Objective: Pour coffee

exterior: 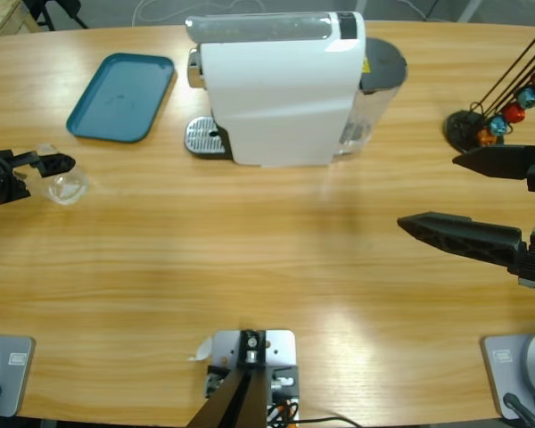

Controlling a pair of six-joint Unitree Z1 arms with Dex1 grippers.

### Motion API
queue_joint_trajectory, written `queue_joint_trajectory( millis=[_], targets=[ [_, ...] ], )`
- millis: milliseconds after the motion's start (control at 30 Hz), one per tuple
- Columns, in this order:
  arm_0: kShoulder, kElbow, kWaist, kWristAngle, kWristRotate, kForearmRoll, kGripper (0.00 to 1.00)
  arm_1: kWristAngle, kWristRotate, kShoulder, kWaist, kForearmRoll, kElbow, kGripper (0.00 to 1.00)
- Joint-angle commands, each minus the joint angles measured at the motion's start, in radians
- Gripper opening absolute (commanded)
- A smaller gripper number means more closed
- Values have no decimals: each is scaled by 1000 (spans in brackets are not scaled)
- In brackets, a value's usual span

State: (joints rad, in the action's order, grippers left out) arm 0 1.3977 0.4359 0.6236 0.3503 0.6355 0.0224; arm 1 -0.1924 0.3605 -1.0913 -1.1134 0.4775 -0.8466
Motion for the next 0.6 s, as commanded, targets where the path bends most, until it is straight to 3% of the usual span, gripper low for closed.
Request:
queue_joint_trajectory(
  millis=[33,167,433,600],
  targets=[
    [68,-26,-8,13,7,36,877,13,-9,49,7,30,30,996],
    [73,-25,-8,11,4,42,726,11,-12,72,7,52,29,996],
    [94,-17,10,-96,-68,95,724,8,-13,106,7,77,24,991],
    [-75,7,25,-193,-221,75,720,1,-18,99,7,98,11,996]
  ],
)
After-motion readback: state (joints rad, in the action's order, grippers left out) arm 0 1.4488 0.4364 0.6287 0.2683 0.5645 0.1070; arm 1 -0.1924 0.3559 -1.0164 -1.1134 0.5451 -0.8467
